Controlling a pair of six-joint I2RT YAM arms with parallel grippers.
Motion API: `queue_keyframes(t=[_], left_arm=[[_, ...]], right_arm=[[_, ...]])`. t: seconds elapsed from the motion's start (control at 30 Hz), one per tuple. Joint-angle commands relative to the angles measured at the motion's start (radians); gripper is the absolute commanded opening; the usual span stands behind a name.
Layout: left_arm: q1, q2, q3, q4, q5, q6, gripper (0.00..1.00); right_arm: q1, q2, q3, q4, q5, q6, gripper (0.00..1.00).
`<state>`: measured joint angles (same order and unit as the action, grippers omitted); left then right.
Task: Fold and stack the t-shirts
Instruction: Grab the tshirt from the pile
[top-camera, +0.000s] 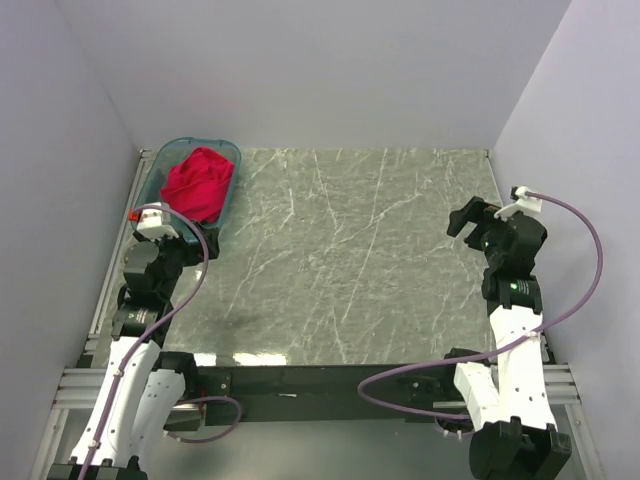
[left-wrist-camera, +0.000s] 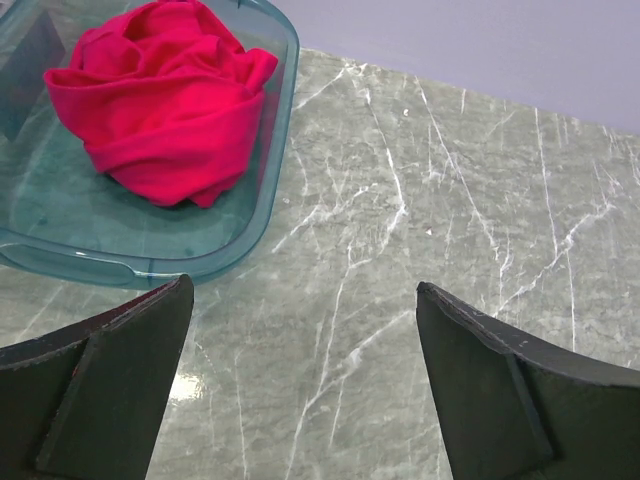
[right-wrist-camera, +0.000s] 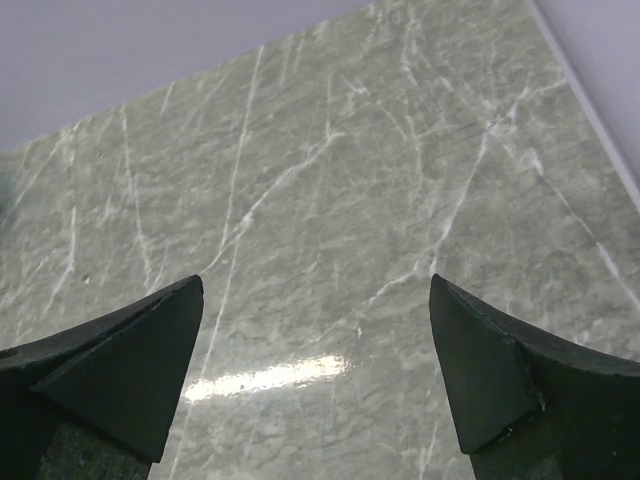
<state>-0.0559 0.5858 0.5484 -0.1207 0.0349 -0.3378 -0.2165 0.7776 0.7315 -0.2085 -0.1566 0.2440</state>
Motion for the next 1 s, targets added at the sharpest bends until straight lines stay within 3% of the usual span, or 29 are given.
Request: queue_keyframes(t=[0.0, 0.07, 0.23, 0.27, 0.4, 0.5, 0.63, 0.8, 0.97], left_arm=[[-0.004, -0.011, 0.035, 0.035, -0.012, -0.003, 0.99], [-0.004, -0.003, 0.039, 0.032, -0.006, -0.004, 0.99], [-0.004, 0.02, 0.048, 0.026, 0.02, -0.017, 0.99], [-0.004, 0.026, 0.05, 0.024, 0.028, -0.017, 0.99], [-0.002, 0.06, 0.059, 0.021, 0.01, -0.05, 0.99], [0.031, 0.147, 0.111, -0.009, -0.033, -0.104, 0.99], [0.184, 0.311, 0.226, -0.01, 0.086, -0.179, 0.98], [0.249, 0.601, 0.362, 0.035, 0.085, -0.227, 0.94], [0.263, 0.945, 0.556, -0.013, 0.121, -0.236, 0.81]], right_arm=[[-0.007, -0.015, 0.009, 0.038, -0.081, -0.009, 1.0], [-0.009, -0.04, -0.013, 0.04, -0.173, -0.057, 1.0], [-0.007, -0.058, -0.087, 0.018, -0.7, -0.395, 1.0], [-0.009, -0.061, -0.09, -0.005, -0.734, -0.423, 1.0], [-0.007, -0.049, -0.052, -0.118, -0.807, -0.573, 1.0], [-0.009, -0.038, -0.03, -0.129, -0.782, -0.554, 1.0], [-0.007, -0.041, -0.017, -0.196, -0.876, -0.623, 1.0], [-0.009, -0.047, -0.015, -0.196, -0.853, -0.611, 1.0], [-0.009, -0.049, -0.017, -0.186, -0.822, -0.595, 1.0]])
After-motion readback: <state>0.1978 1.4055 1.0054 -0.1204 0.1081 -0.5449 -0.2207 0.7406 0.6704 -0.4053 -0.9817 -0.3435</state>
